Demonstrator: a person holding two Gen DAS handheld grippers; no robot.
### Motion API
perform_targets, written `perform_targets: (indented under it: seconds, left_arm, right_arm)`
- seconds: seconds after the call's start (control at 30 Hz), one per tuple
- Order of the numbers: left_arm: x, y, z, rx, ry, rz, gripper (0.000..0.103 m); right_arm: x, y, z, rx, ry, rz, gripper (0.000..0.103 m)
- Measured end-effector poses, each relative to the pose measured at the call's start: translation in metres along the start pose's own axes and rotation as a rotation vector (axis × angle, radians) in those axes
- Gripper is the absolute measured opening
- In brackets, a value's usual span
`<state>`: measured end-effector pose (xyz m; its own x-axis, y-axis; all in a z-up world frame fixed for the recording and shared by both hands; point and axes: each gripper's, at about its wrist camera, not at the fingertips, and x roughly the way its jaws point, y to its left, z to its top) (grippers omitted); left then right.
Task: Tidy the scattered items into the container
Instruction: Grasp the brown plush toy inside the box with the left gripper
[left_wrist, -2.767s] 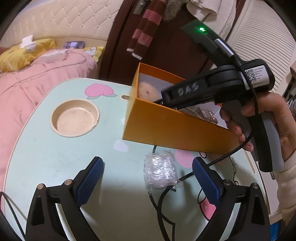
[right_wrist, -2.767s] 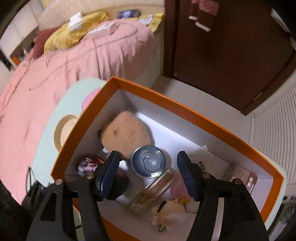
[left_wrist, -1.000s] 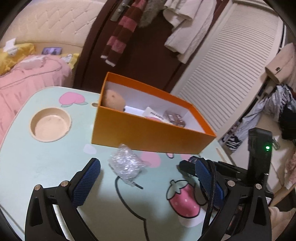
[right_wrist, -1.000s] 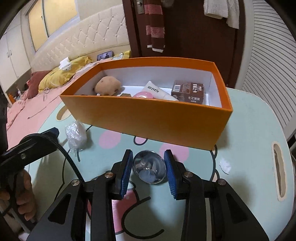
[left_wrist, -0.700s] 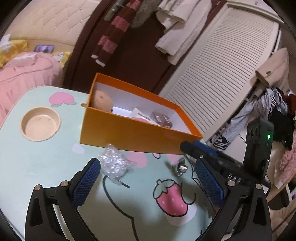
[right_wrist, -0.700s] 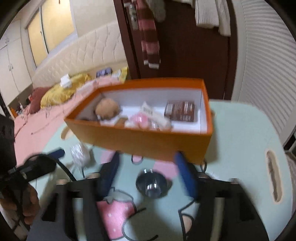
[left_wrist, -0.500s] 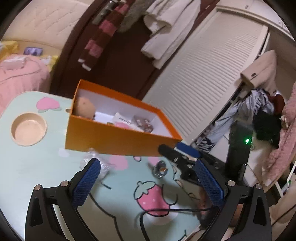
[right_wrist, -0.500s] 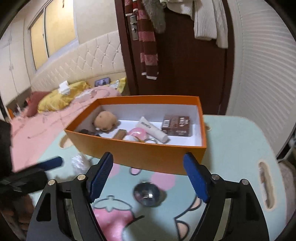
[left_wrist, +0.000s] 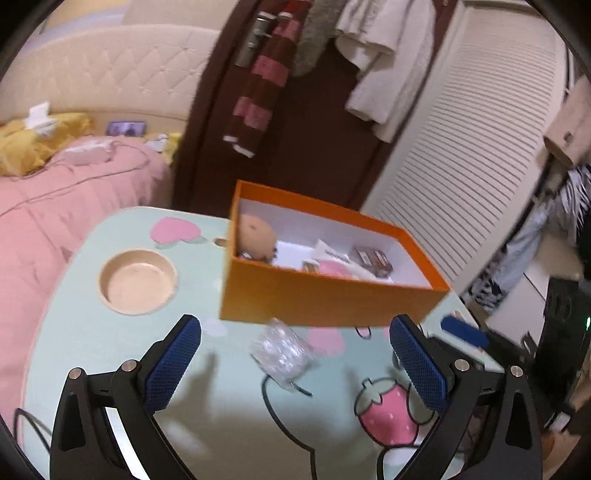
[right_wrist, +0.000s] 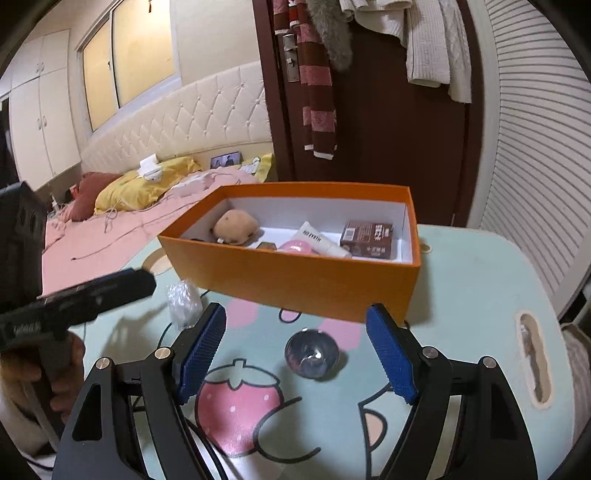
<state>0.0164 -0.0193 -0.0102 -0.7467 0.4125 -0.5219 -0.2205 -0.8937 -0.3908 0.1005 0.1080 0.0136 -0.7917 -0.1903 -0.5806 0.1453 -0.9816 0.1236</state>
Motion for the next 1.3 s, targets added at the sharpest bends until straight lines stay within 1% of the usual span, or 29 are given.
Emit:
perform_targets:
  seconds: [0.1,0.13,0.17,0.2,0.3,0.37,0.43,0.47,0.5,0.53,0.57,0.7,0.73,0.77,0.8,0.83,0.93,0.97,1.0,1.03,1.07,1.1,1.13,1.17,1.2,1.23,1.3]
  left_arm:
    - [0.002,0.007,0.014,-0.034,0.034,0.024,0.102]
    - [0.004,0.007,0.022,-0.033,0.056,0.045,0.102]
    - [0.007,0.005,0.028,-0.023,0.069,0.066,0.098]
    - [0.009,0.003,0.035,-0.011,0.083,0.087,0.087]
    - [0.023,-0.012,0.062,0.087,0.134,0.136,0.080]
    - [0.035,-0.021,0.077,0.137,0.165,0.157,0.079]
    - [0.048,-0.029,0.086,0.172,0.189,0.167,0.071]
    - [0.060,-0.033,0.089,0.202,0.207,0.187,0.062]
    - [0.071,-0.038,0.091,0.233,0.226,0.208,0.051]
    - [0.087,-0.042,0.092,0.267,0.258,0.256,0.045]
    - [0.099,-0.044,0.092,0.289,0.280,0.282,0.039]
    - [0.138,-0.050,0.088,0.348,0.345,0.400,0.040]
    - [0.146,-0.050,0.087,0.362,0.357,0.444,0.042]
    - [0.151,-0.050,0.086,0.367,0.371,0.471,0.051]
    - [0.156,-0.049,0.085,0.372,0.386,0.495,0.057]
    - [0.161,-0.049,0.083,0.369,0.404,0.493,0.057]
    - [0.176,-0.049,0.075,0.428,0.455,0.546,0.057]
    - [0.181,-0.052,0.072,0.468,0.469,0.570,0.062]
    - [0.185,-0.054,0.068,0.504,0.483,0.593,0.062]
    - [0.186,-0.051,0.070,0.477,0.493,0.589,0.061]
    - [0.185,-0.050,0.071,0.460,0.504,0.565,0.058]
    - [0.184,-0.049,0.073,0.443,0.515,0.541,0.045]
    - [0.182,-0.048,0.074,0.428,0.525,0.519,0.039]
    - [0.182,-0.048,0.073,0.448,0.521,0.526,0.031]
    - [0.181,-0.048,0.072,0.467,0.517,0.532,0.031]
    - [0.180,-0.049,0.070,0.488,0.513,0.521,0.030]
    - [0.174,-0.050,0.070,0.497,0.500,0.494,0.029]
  right_arm:
    - [0.000,-0.003,-0.001,0.017,-0.001,0.017,0.079]
    - [0.000,-0.005,-0.002,0.024,-0.003,0.023,0.079]
    - [0.000,-0.006,-0.002,0.031,-0.003,0.029,0.079]
    - [0.001,-0.007,-0.004,0.037,-0.002,0.035,0.079]
    - [0.003,-0.012,-0.006,0.056,0.008,0.060,0.079]
    - [0.003,-0.014,-0.008,0.068,0.006,0.082,0.079]
    - [0.001,-0.016,-0.008,0.074,-0.001,0.100,0.079]
    - [0.000,-0.017,-0.008,0.076,-0.005,0.106,0.079]
    - [-0.001,-0.018,-0.009,0.080,-0.009,0.113,0.079]
    - [-0.001,-0.020,-0.009,0.086,-0.010,0.121,0.079]
    - [-0.001,-0.022,-0.010,0.096,-0.007,0.130,0.079]
    - [0.001,-0.034,-0.011,0.149,0.011,0.155,0.079]
    - [0.001,-0.037,-0.011,0.165,0.015,0.160,0.079]
    - [0.002,-0.040,-0.011,0.179,0.019,0.165,0.079]
    - [0.003,-0.042,-0.011,0.193,0.023,0.170,0.079]
    - [0.003,-0.044,-0.011,0.205,0.028,0.176,0.079]
    - [0.004,-0.047,-0.011,0.230,0.038,0.187,0.079]
    - [0.004,-0.047,-0.011,0.232,0.039,0.190,0.079]
    - [0.004,-0.047,-0.011,0.233,0.039,0.193,0.079]
    - [0.003,-0.047,-0.011,0.232,0.038,0.199,0.079]
    - [0.002,-0.046,-0.010,0.231,0.034,0.203,0.079]
    - [0.001,-0.045,-0.010,0.229,0.030,0.203,0.079]
    - [0.000,-0.045,-0.009,0.225,0.027,0.203,0.079]
    - [0.000,-0.044,-0.009,0.222,0.027,0.200,0.079]
    - [0.000,-0.044,-0.009,0.222,0.027,0.199,0.079]
    - [-0.001,-0.045,-0.009,0.224,0.026,0.198,0.079]
    - [-0.001,-0.046,-0.009,0.230,0.024,0.197,0.079]
